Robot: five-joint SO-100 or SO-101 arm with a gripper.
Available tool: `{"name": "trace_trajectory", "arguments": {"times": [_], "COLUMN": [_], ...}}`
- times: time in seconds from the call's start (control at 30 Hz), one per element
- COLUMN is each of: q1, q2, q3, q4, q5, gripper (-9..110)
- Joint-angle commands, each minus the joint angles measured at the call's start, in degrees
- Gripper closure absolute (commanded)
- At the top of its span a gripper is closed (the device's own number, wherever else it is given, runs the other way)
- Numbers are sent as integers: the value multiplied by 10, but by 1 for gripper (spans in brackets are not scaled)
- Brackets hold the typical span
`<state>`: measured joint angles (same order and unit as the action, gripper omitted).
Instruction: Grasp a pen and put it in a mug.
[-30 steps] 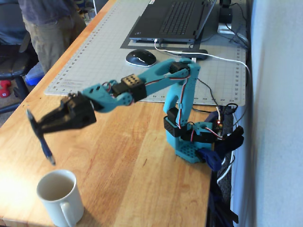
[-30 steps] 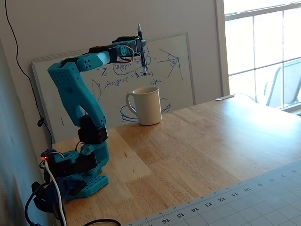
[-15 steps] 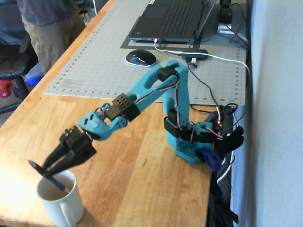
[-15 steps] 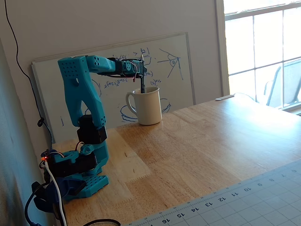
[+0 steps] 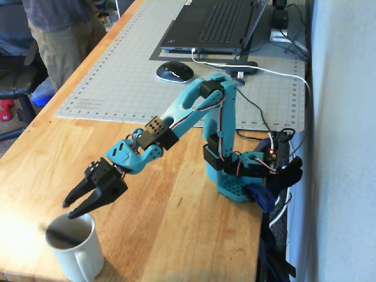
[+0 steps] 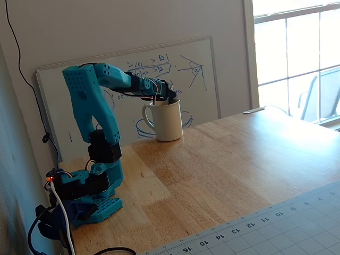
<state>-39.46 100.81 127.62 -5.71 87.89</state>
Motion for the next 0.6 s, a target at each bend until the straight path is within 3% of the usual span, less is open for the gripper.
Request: {"name": "trace_trajectory", "arguments": {"times": [0.0, 0.23, 0.57], "q1": [11, 28, 159], "q2": [95, 192, 354], "q3": [19, 69, 74], "q4": [-1, 241, 660], "q5": [-15, -192, -609], "gripper": [82, 82, 82]}}
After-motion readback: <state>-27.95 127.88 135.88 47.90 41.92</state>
